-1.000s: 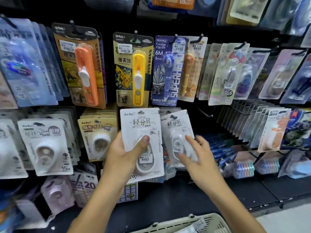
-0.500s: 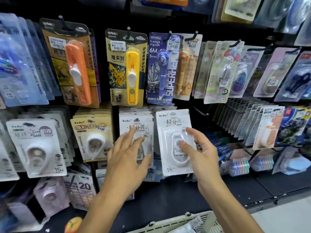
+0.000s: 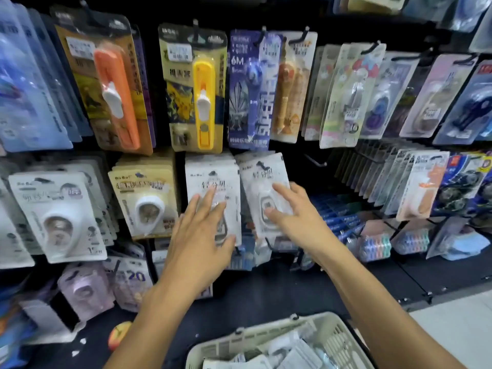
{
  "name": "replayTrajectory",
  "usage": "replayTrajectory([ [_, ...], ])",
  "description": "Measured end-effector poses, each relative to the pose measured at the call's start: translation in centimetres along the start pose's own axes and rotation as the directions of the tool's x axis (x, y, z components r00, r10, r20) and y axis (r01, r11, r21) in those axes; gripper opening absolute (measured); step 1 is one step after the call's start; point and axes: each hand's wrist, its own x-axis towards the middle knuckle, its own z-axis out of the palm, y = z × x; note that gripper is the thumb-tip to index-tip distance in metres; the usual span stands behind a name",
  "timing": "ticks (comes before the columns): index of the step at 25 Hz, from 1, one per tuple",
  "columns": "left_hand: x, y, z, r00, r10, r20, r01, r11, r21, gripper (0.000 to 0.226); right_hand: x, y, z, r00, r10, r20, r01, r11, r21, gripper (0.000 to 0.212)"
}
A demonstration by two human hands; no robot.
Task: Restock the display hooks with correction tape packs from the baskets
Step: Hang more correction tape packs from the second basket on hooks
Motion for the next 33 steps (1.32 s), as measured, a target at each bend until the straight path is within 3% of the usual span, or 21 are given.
replayTrajectory([
  [2, -0.7, 0.0, 0.6, 0.997, 0.012, -0.080, -0.010, 0.999, 0.034, 0.067, -0.9, 2.3, 1.2, 0.998, -0.050, -0.047, 0.042, 0.988, -0.146, 0.056],
  [4, -1.9, -0.3, 1.8, 0.990, 0.009, -0.143, 0.002, 0.997, 0.077, 0.066, -3.9, 6.7, 3.3, 0.993, -0.041, -0.114, 0.022, 0.986, -0.162, 0.038],
  [6, -3.6, -1.3, 3.6, 0.995, 0.021, -0.102, -0.008, 0.992, 0.125, 0.063, -8.1, 12.1, 6.0, 0.989, 0.122, 0.086, -0.099, 0.967, -0.235, 0.024],
  [7, -4.8, -2.1, 4.8, 0.997, 0.050, -0.052, -0.041, 0.985, 0.168, 0.062, -10.2, 15.1, 7.5, 0.936, 0.225, 0.270, -0.115, 0.922, -0.369, 0.025],
  [8, -6.2, -3.0, 6.0, 0.995, 0.094, 0.026, -0.097, 0.970, 0.223, 0.062, -12.4, 17.9, 8.7, 0.830, 0.343, 0.440, -0.083, 0.855, -0.512, 0.032],
  [10, -8.9, -4.4, 8.0, 0.949, 0.125, 0.289, -0.215, 0.927, 0.308, 0.062, -16.4, 22.4, 10.5, 0.600, 0.515, 0.613, 0.062, 0.733, -0.677, 0.060],
  [12, -11.4, -5.9, 9.7, 0.824, 0.058, 0.564, -0.284, 0.904, 0.321, 0.060, -19.3, 25.1, 12.2, 0.504, 0.505, 0.701, 0.285, 0.669, -0.687, 0.085],
  [14, -13.1, -7.3, 10.9, 0.711, 0.010, 0.704, -0.321, 0.894, 0.312, 0.058, -20.6, 26.1, 13.7, 0.459, 0.473, 0.752, 0.428, 0.624, -0.654, 0.105],
  [17, -14.4, -8.8, 11.6, 0.621, -0.048, 0.782, -0.324, 0.893, 0.311, 0.056, -19.6, 26.3, 13.7, 0.288, 0.568, 0.771, 0.362, 0.681, -0.637, 0.121],
  [19, -14.5, -9.5, 12.0, 0.603, -0.063, 0.796, -0.318, 0.896, 0.311, 0.056, -18.9, 26.4, 13.2, 0.195, 0.611, 0.767, 0.411, 0.659, -0.630, 0.126],
  [21, -14.2, -9.7, 12.4, 0.608, -0.060, 0.792, -0.288, 0.913, 0.291, 0.055, -19.7, 26.3, 13.0, 0.285, 0.549, 0.786, 0.518, 0.602, -0.608, 0.116],
  [24, -13.5, -9.6, 12.9, 0.626, -0.025, 0.779, -0.283, 0.924, 0.257, 0.047, -21.6, 26.6, 13.6, 0.573, 0.232, 0.786, 0.571, 0.575, -0.586, 0.071],
  [26, -13.0, -9.5, 13.2, 0.644, -0.013, 0.765, -0.275, 0.929, 0.247, 0.043, -22.3, 26.6, 15.0, 0.720, 0.096, 0.687, 0.544, 0.536, -0.645, 0.067],
  [27, -12.8, -9.4, 13.3, 0.653, -0.014, 0.757, -0.262, 0.934, 0.244, 0.044, -22.5, 26.6, 16.1, 0.724, 0.101, 0.682, 0.545, 0.524, -0.655, 0.077],
  [30, -12.8, -9.0, 13.4, 0.653, -0.019, 0.757, -0.256, 0.935, 0.245, 0.049, -23.0, 26.7, 19.3, 0.643, 0.228, 0.731, 0.602, 0.440, -0.666, 0.105],
  [33, -13.0, -9.0, 13.3, 0.664, -0.028, 0.747, -0.246, 0.936, 0.253, 0.050, -21.2, 26.8, 20.5, 0.718, 0.203, 0.666, 0.543, 0.435, -0.718, 0.100],
])
